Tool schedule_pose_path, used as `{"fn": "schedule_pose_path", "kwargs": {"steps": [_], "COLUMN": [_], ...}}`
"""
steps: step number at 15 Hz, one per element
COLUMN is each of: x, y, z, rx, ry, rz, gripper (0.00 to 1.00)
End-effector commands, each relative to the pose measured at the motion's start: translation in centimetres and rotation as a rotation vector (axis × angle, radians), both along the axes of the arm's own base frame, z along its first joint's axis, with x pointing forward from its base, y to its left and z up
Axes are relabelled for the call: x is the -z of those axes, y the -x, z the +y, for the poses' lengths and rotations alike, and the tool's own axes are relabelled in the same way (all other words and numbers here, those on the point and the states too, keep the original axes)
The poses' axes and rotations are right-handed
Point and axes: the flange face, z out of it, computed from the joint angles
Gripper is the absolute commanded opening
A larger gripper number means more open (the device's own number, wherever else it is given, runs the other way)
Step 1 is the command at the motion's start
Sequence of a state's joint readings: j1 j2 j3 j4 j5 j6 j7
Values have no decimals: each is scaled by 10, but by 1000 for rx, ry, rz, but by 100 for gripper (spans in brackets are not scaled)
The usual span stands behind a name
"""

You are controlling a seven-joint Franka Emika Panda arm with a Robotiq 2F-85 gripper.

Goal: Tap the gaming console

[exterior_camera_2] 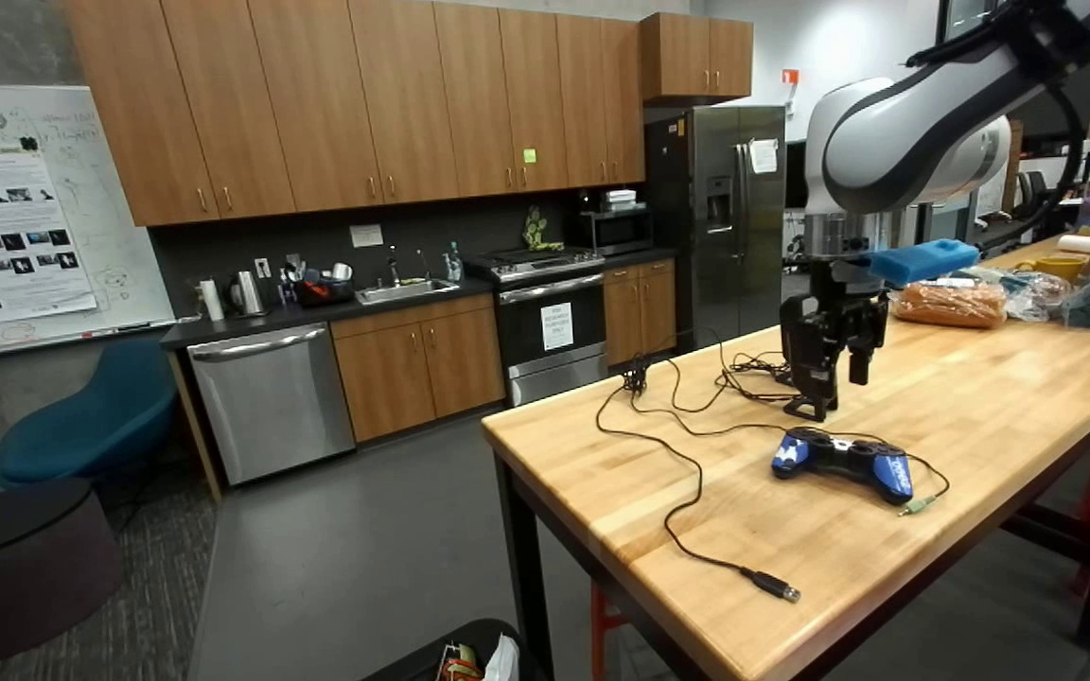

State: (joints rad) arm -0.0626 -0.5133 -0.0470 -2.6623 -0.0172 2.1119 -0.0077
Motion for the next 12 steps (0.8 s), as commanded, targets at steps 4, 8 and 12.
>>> {"fn": "schedule_pose_path", "kwargs": {"steps": [4,8,12], "x": [-12,-21,-30], "y": [33,45,53], "z": [8,11,12], "rx": [-39,-60,-75], "ry": [32,43,49], "rz": [72,94,87], "gripper": [100,100,100]}}
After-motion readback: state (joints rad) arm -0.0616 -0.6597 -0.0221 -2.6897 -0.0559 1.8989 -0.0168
